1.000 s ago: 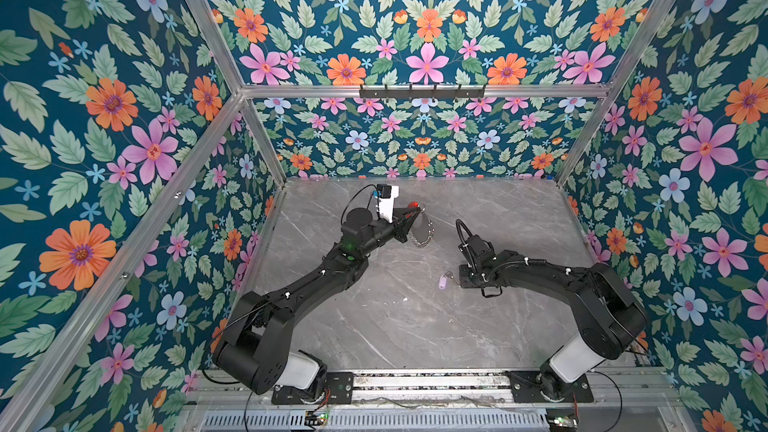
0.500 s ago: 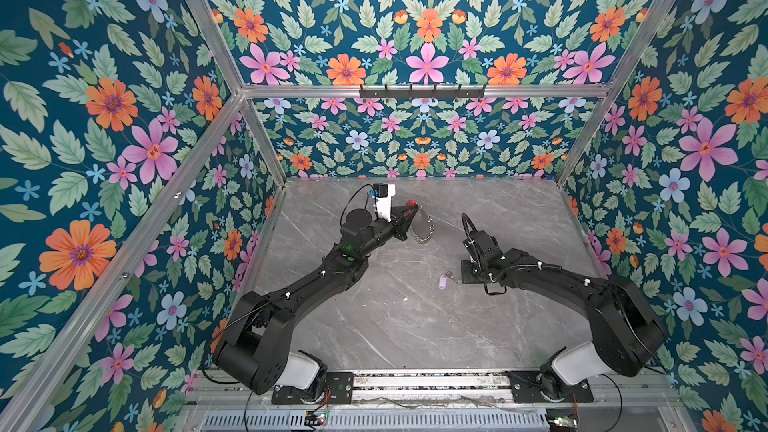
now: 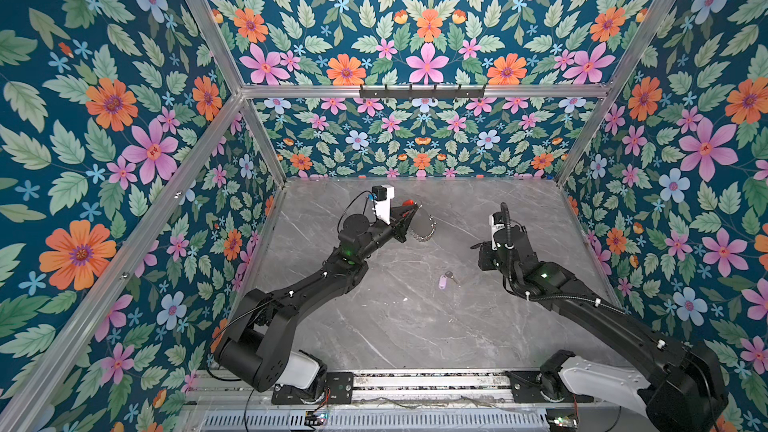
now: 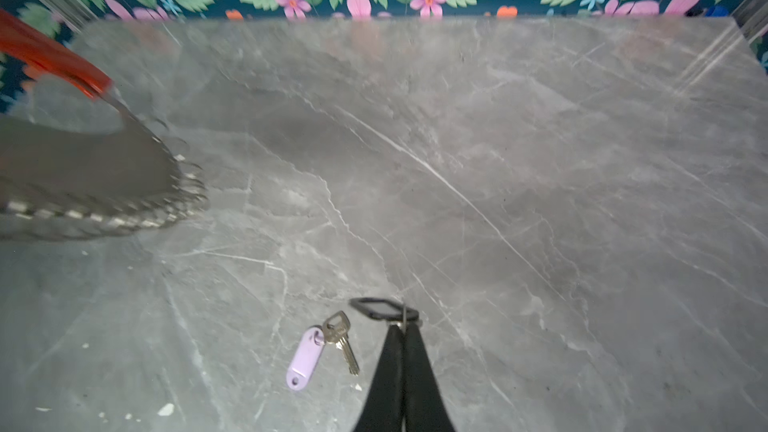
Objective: Put the keys on the keyring
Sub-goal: 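Lift the black-tag key with the right gripper toward the keyring held by the left gripper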
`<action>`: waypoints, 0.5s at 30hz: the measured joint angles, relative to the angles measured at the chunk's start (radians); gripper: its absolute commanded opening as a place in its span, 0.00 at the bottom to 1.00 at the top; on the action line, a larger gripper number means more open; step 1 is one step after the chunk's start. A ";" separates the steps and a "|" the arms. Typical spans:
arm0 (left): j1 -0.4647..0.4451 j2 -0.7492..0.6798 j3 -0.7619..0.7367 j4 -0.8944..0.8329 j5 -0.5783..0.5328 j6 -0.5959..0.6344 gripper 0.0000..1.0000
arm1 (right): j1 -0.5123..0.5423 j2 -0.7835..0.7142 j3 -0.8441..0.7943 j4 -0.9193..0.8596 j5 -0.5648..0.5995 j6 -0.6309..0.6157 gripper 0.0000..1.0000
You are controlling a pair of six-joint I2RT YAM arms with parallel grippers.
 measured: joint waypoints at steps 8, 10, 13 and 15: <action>0.000 0.037 0.002 0.041 0.024 -0.056 0.00 | -0.003 -0.049 0.118 -0.045 -0.228 -0.059 0.00; 0.000 0.042 0.006 0.042 0.027 -0.071 0.00 | -0.011 -0.035 0.169 -0.084 -0.273 -0.069 0.00; 0.000 0.042 0.019 0.056 0.053 -0.095 0.00 | -0.029 -0.031 0.209 -0.124 -0.337 -0.082 0.00; 0.000 0.042 0.021 0.071 0.076 -0.104 0.00 | -0.048 -0.031 0.221 -0.148 -0.389 -0.092 0.00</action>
